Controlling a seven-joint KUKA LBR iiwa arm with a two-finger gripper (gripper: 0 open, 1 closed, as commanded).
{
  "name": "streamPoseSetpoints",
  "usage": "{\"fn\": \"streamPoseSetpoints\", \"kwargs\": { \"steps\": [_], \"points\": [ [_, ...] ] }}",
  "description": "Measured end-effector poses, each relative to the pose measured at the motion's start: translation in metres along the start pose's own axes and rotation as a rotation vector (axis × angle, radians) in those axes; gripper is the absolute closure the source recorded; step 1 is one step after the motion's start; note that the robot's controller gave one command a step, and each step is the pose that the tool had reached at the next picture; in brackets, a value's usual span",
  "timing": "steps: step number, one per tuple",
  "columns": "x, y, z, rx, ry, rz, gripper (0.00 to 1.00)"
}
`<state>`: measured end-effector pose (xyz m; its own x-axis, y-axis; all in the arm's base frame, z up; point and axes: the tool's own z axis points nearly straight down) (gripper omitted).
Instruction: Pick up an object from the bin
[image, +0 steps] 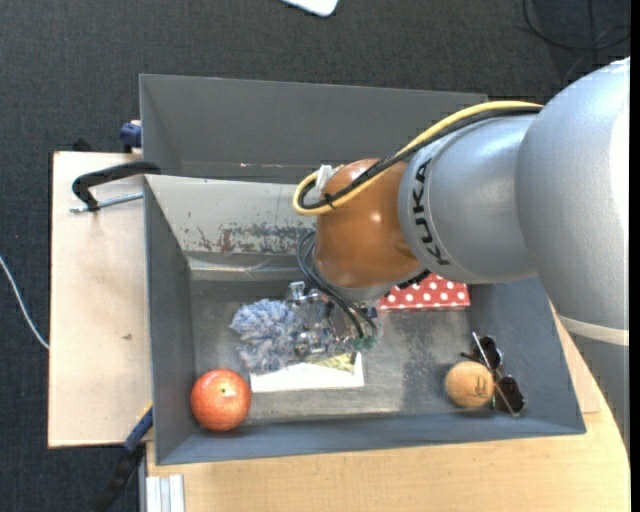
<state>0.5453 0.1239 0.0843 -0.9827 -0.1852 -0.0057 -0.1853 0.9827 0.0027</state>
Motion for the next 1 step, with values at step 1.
{"fn": "streamPoseSetpoints", "kwargs": {
  "steps": [1],
  "points": [
    [0.0027,0.0000,-0.0206,0.001,0.010,-0.001,1.00]
  ]
}}
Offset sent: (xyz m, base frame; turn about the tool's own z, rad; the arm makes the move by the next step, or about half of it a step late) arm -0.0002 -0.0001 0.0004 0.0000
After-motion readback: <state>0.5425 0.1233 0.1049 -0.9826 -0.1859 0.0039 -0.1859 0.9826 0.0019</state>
